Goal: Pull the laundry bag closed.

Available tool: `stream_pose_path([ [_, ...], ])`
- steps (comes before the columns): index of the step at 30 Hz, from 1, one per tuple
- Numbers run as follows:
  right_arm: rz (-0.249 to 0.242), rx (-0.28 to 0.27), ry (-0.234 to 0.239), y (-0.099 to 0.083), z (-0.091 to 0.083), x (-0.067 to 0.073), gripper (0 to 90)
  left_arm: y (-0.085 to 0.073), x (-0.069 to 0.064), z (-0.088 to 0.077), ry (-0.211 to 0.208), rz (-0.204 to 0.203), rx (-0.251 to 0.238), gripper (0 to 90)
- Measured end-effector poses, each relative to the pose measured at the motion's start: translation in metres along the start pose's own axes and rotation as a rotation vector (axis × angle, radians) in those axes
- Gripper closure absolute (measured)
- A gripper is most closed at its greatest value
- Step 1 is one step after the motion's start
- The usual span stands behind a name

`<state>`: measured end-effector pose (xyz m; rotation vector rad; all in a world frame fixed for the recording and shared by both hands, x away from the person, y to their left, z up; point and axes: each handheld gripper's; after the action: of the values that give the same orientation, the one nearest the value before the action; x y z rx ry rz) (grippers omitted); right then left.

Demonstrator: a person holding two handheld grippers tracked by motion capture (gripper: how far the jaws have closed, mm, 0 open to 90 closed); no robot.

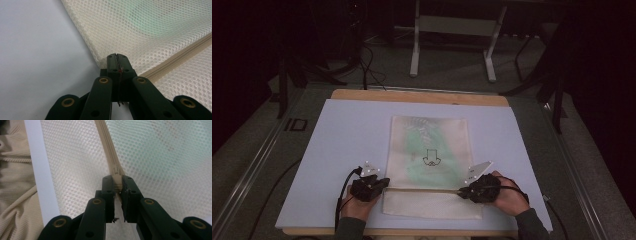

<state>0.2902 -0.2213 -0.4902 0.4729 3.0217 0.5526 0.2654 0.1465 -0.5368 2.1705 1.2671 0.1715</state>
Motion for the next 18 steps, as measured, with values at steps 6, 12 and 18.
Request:
stream_pose_path([
  [6, 0.004, -0.006, 0.002, -0.006, -0.002, -0.003, 82.1, 0.000, 0.000, 0.000, 0.001, 0.001, 0.001, 89.4],
  [12, 0.018, -0.008, 0.000, -0.010, -0.005, -0.005, 82.0, 0.000, 0.000, 0.000, 0.003, 0.002, 0.002, 89.4],
  [18, 0.025, -0.007, 0.001, -0.013, -0.006, -0.006, 82.0, 0.000, 0.000, 0.000, 0.003, 0.002, 0.002, 89.4],
])
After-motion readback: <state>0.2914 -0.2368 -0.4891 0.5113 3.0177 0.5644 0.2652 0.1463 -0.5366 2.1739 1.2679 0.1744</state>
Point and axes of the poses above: each handheld gripper's, and its own axes: z roughly forward along the jaws, y roughly out of its top, x roughly to its left, and after that the axes turned 10 degrees about x, right-handed
